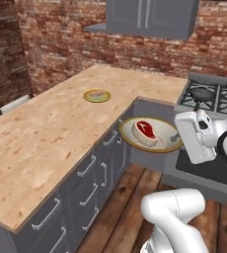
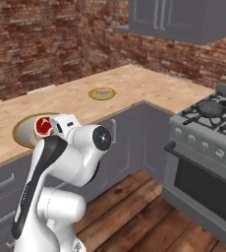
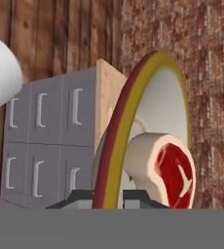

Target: Place one of the steaks on the plate and the other in the bowl. Then place the bowl in the fridge.

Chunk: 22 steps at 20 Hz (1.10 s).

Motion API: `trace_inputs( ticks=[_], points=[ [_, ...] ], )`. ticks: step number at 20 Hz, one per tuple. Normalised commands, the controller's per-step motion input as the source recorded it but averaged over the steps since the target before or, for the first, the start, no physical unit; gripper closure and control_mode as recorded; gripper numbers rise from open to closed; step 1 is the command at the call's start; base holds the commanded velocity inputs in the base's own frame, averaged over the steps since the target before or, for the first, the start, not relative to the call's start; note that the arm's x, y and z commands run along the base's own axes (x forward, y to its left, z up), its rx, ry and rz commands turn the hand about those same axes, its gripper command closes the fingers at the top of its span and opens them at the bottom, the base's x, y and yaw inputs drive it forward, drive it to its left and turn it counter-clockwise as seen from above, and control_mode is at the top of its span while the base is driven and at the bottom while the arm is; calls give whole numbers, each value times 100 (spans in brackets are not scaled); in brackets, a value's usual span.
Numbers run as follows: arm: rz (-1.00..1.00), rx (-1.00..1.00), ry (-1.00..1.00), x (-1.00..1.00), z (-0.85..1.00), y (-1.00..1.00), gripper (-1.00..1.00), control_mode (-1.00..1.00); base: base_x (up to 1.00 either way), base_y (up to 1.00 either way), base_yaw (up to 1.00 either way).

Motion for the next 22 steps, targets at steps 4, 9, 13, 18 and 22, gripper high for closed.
trace_inputs(
  ticks=[4, 9, 13, 18, 22],
  points=[
    [0, 0, 0, 0, 0, 0, 100, 100, -78, 66, 1],
    [0, 0, 0, 0, 0, 0, 100, 100, -39, 90, 5],
    [0, 0, 0, 0, 0, 0, 100, 100, -1, 78, 42],
    [0, 0, 0, 0, 0, 0, 100, 100, 6, 85, 65],
    [0, 0, 0, 0, 0, 0, 100, 100, 0, 86, 76]
  ],
)
